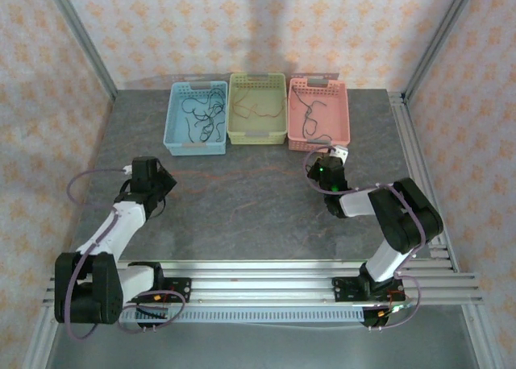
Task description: Untangle the cables
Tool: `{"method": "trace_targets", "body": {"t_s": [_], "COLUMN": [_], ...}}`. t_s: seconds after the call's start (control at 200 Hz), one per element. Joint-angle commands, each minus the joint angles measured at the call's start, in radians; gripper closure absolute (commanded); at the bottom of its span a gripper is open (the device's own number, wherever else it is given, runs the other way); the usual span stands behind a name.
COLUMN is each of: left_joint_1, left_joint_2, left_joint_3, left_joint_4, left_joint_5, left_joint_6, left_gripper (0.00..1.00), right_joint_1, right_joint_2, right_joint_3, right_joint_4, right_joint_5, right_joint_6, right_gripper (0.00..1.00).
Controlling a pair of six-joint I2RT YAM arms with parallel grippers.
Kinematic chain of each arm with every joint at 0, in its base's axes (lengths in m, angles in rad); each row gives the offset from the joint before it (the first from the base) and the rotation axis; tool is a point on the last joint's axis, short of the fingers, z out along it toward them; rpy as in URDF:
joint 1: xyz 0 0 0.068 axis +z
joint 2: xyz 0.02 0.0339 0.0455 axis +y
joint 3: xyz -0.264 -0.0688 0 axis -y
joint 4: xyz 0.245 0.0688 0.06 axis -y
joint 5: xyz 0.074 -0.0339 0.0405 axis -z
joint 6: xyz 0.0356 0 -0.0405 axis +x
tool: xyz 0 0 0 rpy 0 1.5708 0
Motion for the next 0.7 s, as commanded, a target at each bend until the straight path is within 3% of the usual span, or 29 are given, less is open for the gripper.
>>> {"method": "trace_targets", "body": {"t_s": [0.0,0.37,0.42,0.515,0.641,0.696], "left_joint_1": [0.004,0.004,0.004,0.011,0.046,0.053], "left_joint_2": [0.040,0.225,0.261,0.353,0.483,0.512], "left_joint_3": [0.049,0.165,0.196,0.277,0.349,0.362], "left_joint_4": [-0.042,-0.108,-0.138,-0.232,-0.291,-0.297], "left_joint_5": [0.018,0.012,0.005,-0.004,0.085,0.114], "left_joint_6": [0.017,0.051,0.060,0.079,0.103,0.104], "left_gripper": [1.00,1.00,0.95,0.93,0.88,0.76], "right_joint_1": [0.003,0.003,0.006,0.005,0.004,0.004], "right_joint_2": [-0.017,-0.015,-0.014,-0.015,-0.011,-0.012], "right_joint_3": [-0.015,-0.020,-0.020,-0.021,-0.021,-0.020], "right_joint_4": [0.034,0.047,0.049,0.051,0.054,0.055], "right_joint_5": [0.040,0.034,0.034,0.036,0.033,0.031], "right_joint_6": [0.013,0.014,0.015,0.015,0.014,0.015], "right_gripper": [1.00,1.00,1.00,1.00,1.00,1.00]}}
